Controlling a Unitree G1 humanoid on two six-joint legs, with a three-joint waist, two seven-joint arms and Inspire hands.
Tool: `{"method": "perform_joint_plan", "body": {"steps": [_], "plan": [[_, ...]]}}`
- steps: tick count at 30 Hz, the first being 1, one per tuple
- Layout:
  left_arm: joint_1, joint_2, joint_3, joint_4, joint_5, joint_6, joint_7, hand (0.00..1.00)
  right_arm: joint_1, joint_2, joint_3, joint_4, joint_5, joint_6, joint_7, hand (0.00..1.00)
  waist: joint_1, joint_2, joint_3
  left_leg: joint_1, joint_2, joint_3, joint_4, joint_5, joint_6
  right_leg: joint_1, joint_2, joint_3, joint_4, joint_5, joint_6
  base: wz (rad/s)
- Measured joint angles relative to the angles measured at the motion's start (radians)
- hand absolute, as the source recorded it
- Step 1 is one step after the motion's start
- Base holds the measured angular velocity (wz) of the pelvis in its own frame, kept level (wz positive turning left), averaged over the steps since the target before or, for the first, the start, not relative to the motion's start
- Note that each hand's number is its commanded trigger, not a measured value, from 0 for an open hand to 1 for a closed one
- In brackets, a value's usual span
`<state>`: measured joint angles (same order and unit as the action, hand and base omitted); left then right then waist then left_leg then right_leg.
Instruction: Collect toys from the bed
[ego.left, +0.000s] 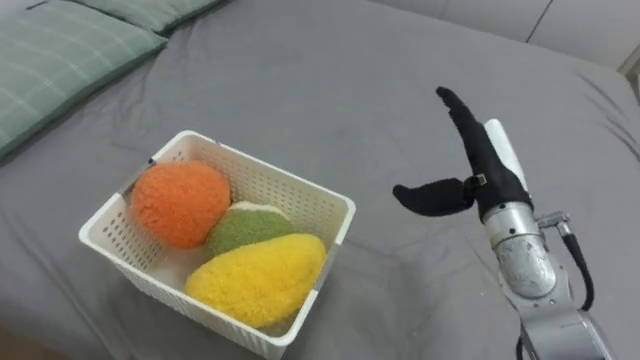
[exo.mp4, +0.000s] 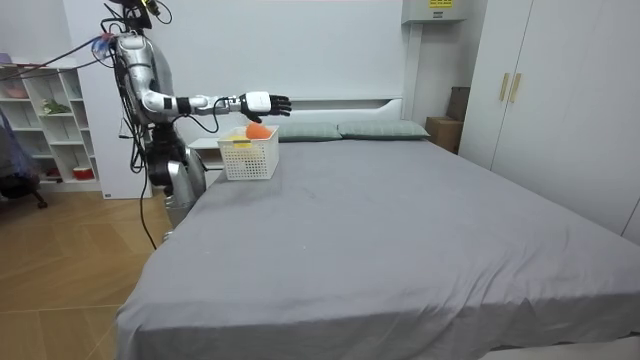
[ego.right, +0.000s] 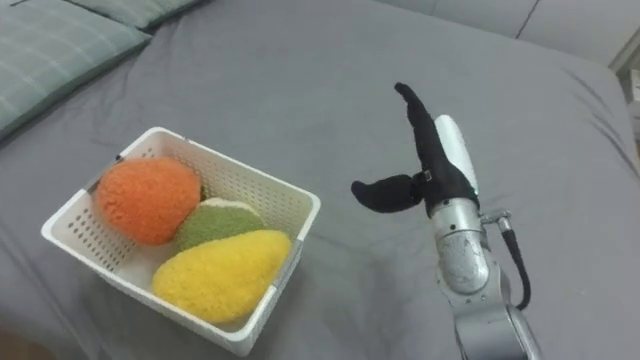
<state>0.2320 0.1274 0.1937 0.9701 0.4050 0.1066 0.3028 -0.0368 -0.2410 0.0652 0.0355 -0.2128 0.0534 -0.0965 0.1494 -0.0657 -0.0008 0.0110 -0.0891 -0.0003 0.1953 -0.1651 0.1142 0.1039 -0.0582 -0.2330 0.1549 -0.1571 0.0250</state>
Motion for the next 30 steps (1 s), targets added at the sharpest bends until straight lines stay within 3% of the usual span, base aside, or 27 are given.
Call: {"method": "perform_joint_plan", "body": {"steps": [6, 9, 17, 23, 27, 30], "plan": [[0.016, 0.000, 0.002, -0.009, -0.001, -0.005, 0.002, 0.00, 0.044, 0.000, -0.109, -0.026, 0.109, -0.012, -0.047, 0.00, -0.052, 0.008, -0.0031, 0.002, 0.007, 0.024, -0.008, 0.000, 0.000, -0.012, 0.002, 0.019, -0.001, 0.001, 0.000, -0.11], [0.027, -0.002, -0.001, -0.006, -0.008, -0.005, 0.023, 0.00, 0.063, 0.000, -0.162, -0.009, 0.178, -0.018, -0.064, 0.00, -0.082, 0.020, 0.0020, 0.019, 0.007, 0.030, -0.014, 0.000, 0.000, -0.001, 0.005, 0.030, -0.003, 0.001, 0.000, -0.05], [0.040, -0.003, 0.001, -0.009, -0.010, -0.008, 0.028, 0.00, 0.179, 0.004, -0.228, 0.016, 0.284, -0.019, -0.134, 0.00, -0.126, 0.041, -0.0040, 0.035, 0.013, 0.064, -0.034, -0.004, 0.000, -0.001, 0.008, 0.063, -0.003, 0.001, 0.000, -0.14], [0.030, -0.003, 0.000, -0.008, -0.033, -0.031, 0.045, 0.00, 0.180, 0.007, -0.257, 0.136, 0.383, -0.040, -0.205, 0.00, -0.148, 0.035, -0.0041, 0.038, 0.018, 0.089, -0.035, -0.010, 0.001, -0.008, 0.010, 0.088, 0.001, 0.002, 0.001, -0.13], [0.027, -0.004, -0.004, -0.007, -0.142, -0.033, 0.056, 0.00, 0.195, 0.013, -0.259, 0.303, 0.569, -0.042, -0.243, 0.00, -0.161, 0.026, -0.0048, 0.036, 0.024, 0.102, -0.033, -0.014, -0.001, -0.017, 0.016, 0.095, -0.002, 0.007, -0.001, -0.08], [0.029, -0.005, -0.001, -0.012, -0.161, -0.034, 0.060, 0.00, 0.207, 0.033, -0.289, 0.442, 0.749, -0.048, -0.257, 0.00, -0.174, 0.027, -0.0047, 0.038, 0.026, 0.111, -0.033, -0.015, -0.001, -0.017, 0.020, 0.109, -0.002, 0.007, -0.001, -0.07]]}}
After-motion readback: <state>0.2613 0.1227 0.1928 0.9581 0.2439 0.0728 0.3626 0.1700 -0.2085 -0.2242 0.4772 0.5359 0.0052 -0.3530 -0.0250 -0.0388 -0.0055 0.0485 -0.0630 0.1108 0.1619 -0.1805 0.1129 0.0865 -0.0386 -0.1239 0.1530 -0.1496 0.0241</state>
